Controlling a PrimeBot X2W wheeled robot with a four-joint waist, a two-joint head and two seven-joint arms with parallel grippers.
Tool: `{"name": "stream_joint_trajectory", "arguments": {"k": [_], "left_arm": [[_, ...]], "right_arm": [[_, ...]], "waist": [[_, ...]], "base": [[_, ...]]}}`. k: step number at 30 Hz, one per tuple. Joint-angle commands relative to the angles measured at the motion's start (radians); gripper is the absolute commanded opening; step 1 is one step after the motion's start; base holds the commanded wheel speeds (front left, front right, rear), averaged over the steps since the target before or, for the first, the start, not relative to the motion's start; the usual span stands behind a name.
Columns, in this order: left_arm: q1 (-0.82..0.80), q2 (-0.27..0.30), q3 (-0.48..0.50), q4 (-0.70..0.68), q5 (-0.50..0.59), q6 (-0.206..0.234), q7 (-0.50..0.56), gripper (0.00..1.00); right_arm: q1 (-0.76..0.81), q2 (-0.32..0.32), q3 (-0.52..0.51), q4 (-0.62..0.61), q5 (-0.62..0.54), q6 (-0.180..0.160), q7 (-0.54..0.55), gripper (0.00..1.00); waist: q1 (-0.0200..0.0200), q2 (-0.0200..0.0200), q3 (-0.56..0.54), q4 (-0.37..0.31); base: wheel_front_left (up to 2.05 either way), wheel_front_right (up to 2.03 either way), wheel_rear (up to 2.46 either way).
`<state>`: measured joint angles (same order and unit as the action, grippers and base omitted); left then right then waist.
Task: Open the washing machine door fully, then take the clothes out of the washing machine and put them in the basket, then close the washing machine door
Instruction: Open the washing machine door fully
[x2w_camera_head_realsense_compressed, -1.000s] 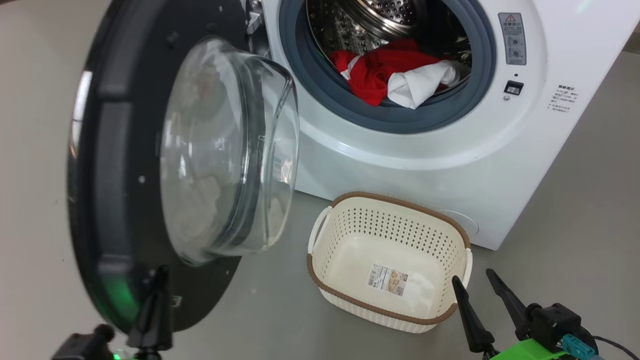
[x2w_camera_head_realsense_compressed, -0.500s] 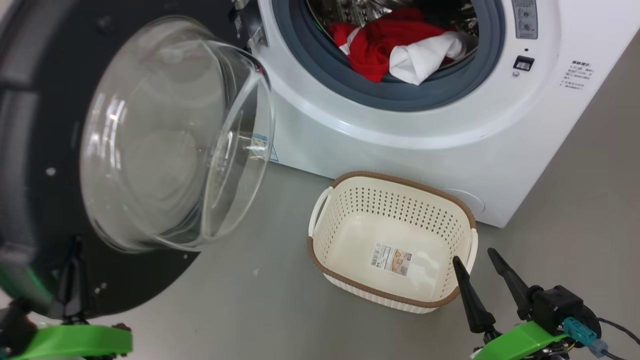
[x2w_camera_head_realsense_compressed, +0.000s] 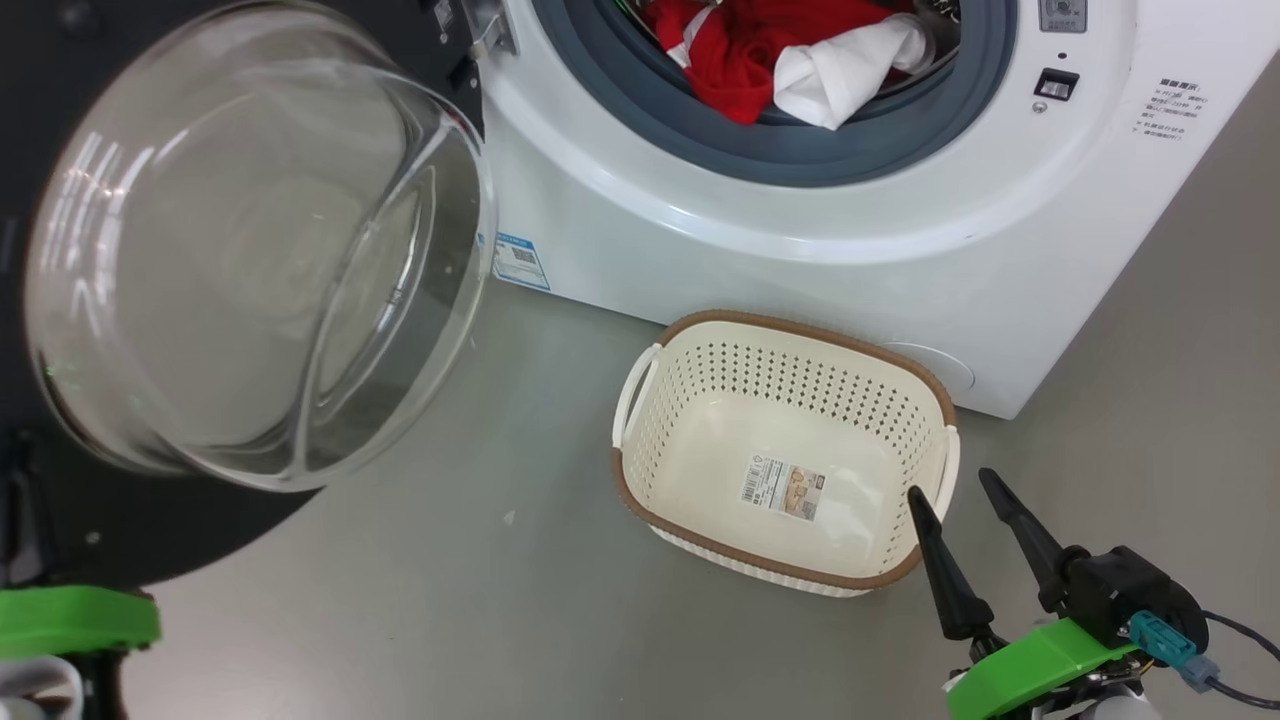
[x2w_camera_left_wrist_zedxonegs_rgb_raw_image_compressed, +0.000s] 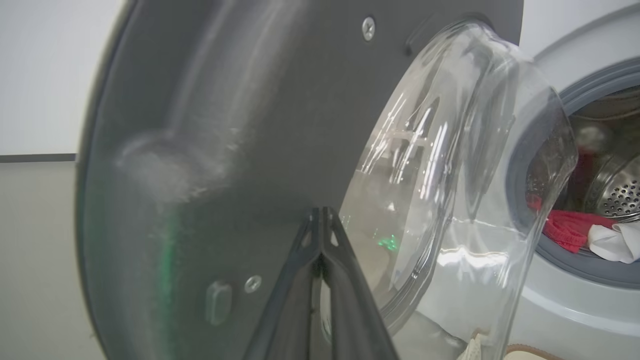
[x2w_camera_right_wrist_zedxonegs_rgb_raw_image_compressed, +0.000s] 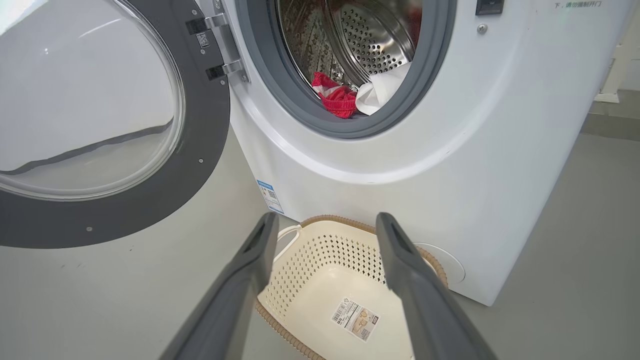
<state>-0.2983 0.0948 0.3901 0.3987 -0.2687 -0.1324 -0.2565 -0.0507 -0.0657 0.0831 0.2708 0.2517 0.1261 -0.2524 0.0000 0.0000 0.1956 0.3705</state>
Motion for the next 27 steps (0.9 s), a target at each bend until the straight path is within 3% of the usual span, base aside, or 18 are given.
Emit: {"name": "stream_joint_trajectory", "arguments": {"k": [1,14,27], "left_arm": [[-0.047,0.07,0.063,-0.002,0.008,0.003,-0.005,0.0],[-0.193,0.18,0.111,0.148,0.029,0.002,-0.005,0.0],[-0.268,0.233,0.149,0.253,0.046,0.002,-0.005,0.0]], "right_arm": [[-0.037,-0.008,0.022,-0.025,-0.011,0.005,-0.009,1.0],[-0.059,-0.013,0.018,-0.031,-0.026,0.005,-0.009,1.0],[-0.078,-0.016,0.019,-0.032,-0.037,0.005,-0.009,1.0]], "waist": [[0.0,0.0,0.008,-0.003],[0.0,0.0,0.062,-0.019],[0.0,0.0,0.093,-0.038]], "base": [[0.0,0.0,0.0],[0.0,0.0,0.0],[0.0,0.0,0.0]]}}
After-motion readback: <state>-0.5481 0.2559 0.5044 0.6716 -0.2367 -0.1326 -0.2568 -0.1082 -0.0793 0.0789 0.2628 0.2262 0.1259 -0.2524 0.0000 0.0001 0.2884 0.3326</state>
